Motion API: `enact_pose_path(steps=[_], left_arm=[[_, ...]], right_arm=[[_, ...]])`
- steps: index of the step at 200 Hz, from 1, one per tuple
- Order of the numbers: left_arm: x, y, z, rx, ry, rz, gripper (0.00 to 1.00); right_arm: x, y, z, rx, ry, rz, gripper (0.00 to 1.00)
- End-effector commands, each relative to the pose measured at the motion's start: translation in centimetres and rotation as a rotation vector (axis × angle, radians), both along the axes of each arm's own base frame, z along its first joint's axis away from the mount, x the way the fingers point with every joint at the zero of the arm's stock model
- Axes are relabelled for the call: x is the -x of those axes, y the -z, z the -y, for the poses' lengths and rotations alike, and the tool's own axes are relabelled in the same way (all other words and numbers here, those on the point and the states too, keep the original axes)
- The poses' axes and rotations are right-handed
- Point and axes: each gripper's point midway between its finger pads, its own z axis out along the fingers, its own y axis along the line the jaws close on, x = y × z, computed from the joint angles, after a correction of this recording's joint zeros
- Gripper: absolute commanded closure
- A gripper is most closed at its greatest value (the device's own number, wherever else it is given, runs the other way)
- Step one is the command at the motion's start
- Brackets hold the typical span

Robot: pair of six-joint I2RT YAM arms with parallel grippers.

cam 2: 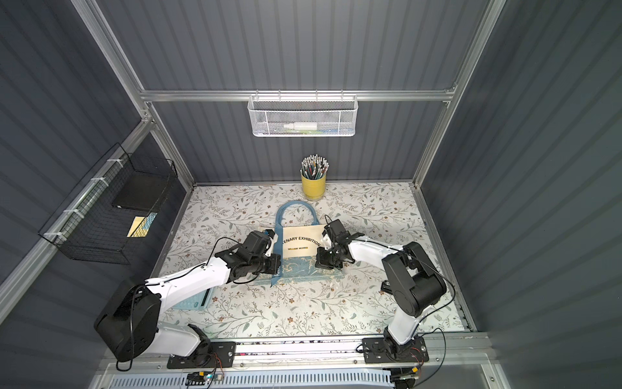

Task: Put away the canvas bag
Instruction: Press the canvas bag at the center of the board.

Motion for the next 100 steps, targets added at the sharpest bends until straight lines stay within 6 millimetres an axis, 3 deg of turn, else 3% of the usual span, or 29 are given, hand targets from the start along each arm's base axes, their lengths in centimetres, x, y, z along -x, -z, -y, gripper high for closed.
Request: enact_pose_path(steps=[1,50,100], left_arm=[[0.6,0.0,2.2,0.021,0.059,-0.023,1.00],[2.0,2.8,3.5,-0.072,0.125,-0.118,1.00],[2.7,5.2,1.6,-0.210,0.128,-0.187,1.00]], right_arm=[[0.3,-0.6,-2.2,-0.044,-0.032,-0.007,1.00],[1.1,0.4,-3.0,-0.024,-0.039,-0.029,1.00],[0.1,2.6,0.4,0.163,0.075,-0.049,1.00]])
